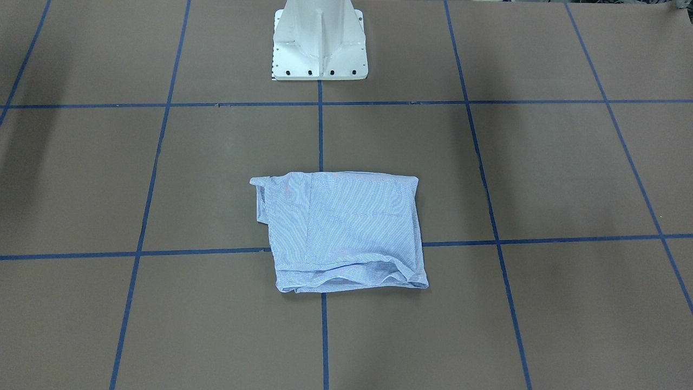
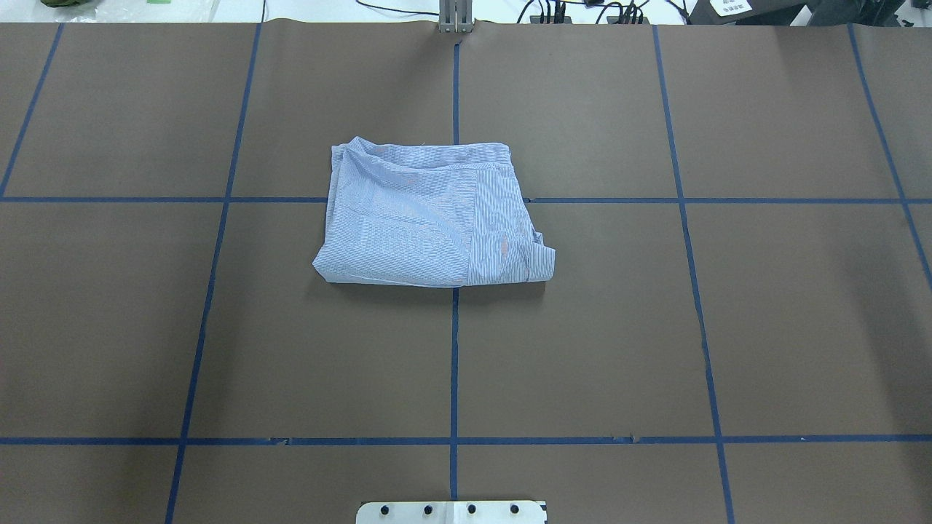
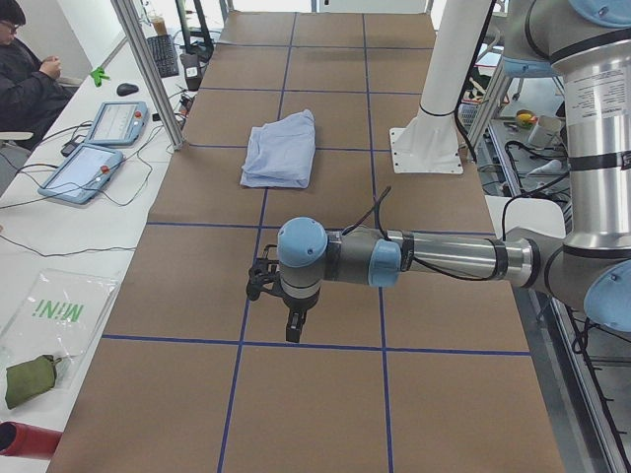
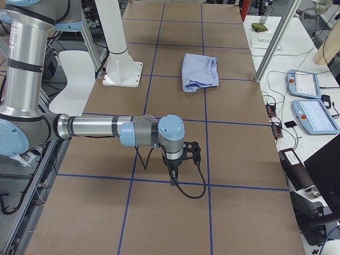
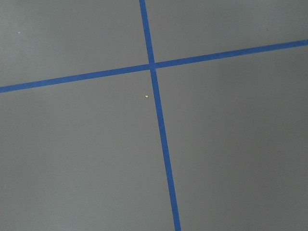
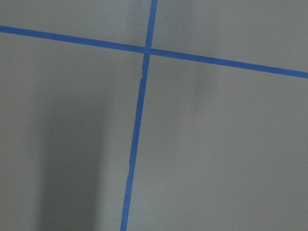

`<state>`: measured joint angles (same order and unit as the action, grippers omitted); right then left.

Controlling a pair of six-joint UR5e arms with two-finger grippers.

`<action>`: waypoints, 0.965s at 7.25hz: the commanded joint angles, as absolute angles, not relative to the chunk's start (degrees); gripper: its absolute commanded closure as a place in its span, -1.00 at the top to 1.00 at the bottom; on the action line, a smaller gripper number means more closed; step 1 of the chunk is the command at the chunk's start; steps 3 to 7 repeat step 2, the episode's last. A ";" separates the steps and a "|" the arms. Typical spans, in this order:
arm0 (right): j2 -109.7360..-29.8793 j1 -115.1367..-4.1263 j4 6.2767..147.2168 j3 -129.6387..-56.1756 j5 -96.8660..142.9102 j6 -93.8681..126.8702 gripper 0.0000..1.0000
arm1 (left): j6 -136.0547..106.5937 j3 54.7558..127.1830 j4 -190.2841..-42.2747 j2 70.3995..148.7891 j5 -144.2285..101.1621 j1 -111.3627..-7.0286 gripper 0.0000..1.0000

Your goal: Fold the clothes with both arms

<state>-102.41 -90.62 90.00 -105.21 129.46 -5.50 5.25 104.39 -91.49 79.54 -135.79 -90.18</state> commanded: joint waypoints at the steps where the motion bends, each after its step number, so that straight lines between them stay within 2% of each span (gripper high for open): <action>1: -102.48 -90.62 90.00 -105.21 129.46 -5.54 1.00 | 5.10 104.41 -91.49 79.54 -135.79 -90.18 1.00; 7: -102.48 -90.62 90.00 -105.21 129.46 -5.54 1.00 | 5.10 104.33 -91.49 79.54 -135.79 -90.18 1.00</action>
